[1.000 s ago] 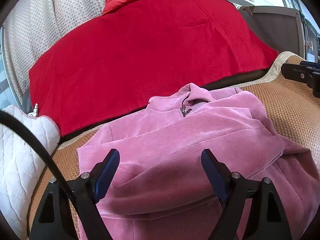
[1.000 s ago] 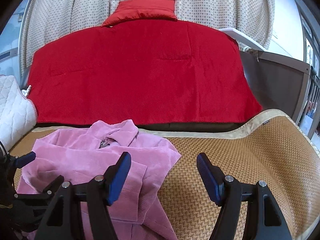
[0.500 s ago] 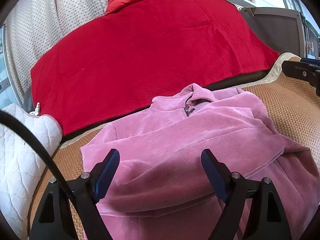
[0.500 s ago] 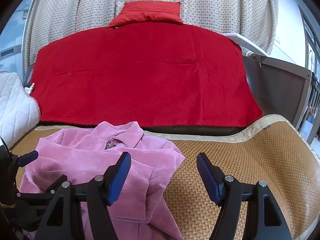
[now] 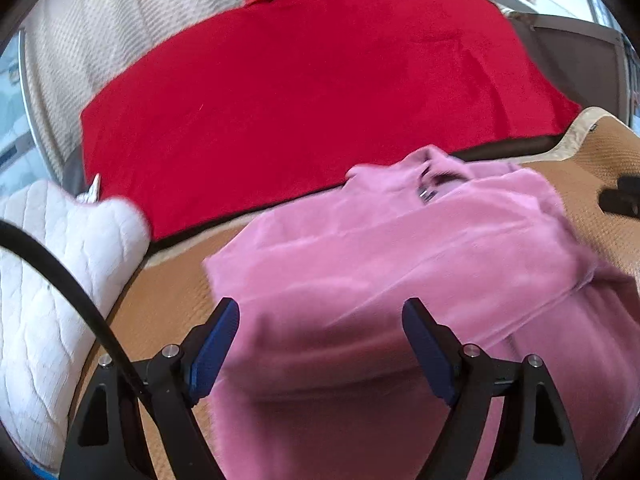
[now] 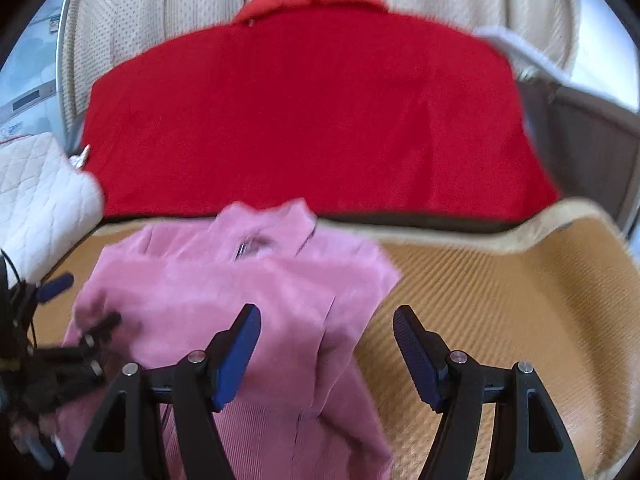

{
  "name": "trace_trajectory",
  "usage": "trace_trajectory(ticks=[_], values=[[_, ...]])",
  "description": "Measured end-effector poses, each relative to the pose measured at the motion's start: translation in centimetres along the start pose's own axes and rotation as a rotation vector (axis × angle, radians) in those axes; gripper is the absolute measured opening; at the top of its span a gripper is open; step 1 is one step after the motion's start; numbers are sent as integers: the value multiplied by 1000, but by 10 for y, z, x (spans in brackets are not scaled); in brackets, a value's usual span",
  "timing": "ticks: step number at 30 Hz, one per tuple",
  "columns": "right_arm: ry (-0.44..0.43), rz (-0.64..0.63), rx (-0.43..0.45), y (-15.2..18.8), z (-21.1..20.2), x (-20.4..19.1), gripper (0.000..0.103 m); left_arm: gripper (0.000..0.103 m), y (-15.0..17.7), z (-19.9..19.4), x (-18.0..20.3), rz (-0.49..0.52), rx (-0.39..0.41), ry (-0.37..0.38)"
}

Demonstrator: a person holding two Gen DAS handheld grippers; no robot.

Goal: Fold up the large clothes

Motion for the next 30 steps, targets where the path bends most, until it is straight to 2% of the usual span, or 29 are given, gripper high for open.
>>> trace_trajectory(ticks=[3, 5, 7, 10, 14, 18, 20, 22, 23, 25, 27, 28, 29, 30], values=[[-63, 10, -71, 18, 8, 3, 75, 84, 23, 4, -23, -15, -74, 37], [-88, 5, -94, 29, 8, 5, 76, 84, 44, 3, -42, -23, -117, 24], [-92, -7, -106, 42, 6, 7, 76, 84, 59, -3, -56, -32, -131, 18], [-169, 19, -117, 67, -2, 7, 77, 84, 80, -19, -72, -67, -140, 40], [-322, 139, -166, 110, -18, 11, 83, 84, 116, -47, -79, -116, -163, 128], [-345, 170, -189, 140, -38, 16, 85, 84, 153, -69, -74, -132, -206, 218], [-343, 187, -223, 156, -45, 21, 86, 79, 168, -76, -74, -162, -238, 274], [-332, 209, -259, 172, -49, 27, 86, 56, 181, -81, -73, -201, -272, 346], [-326, 223, -292, 181, -49, 30, 86, 55, 188, -83, -73, -228, -290, 377], [-327, 254, -345, 194, -49, 38, 86, 54, 201, -83, -75, -294, -330, 423], [-330, 291, -398, 206, -45, 46, 86, 59, 210, -82, -71, -315, -371, 469], [-340, 308, -431, 213, -44, 48, 86, 73, 215, -80, -65, -312, -408, 490], [-343, 322, -466, 221, -42, 51, 86, 81, 218, -78, -62, -310, -427, 483], [-331, 336, -494, 228, -41, 55, 86, 81, 220, -75, -59, -311, -439, 469]])
Point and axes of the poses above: each gripper's, at about its wrist camera, not at the fingertips, and z roughly the way its jaws point, x to its right, y to its underside, the point moved 6 cm from there along z, roughly the way its jaws point, and after that the axes turned 4 degrees about -y, right-handed, at the moved point
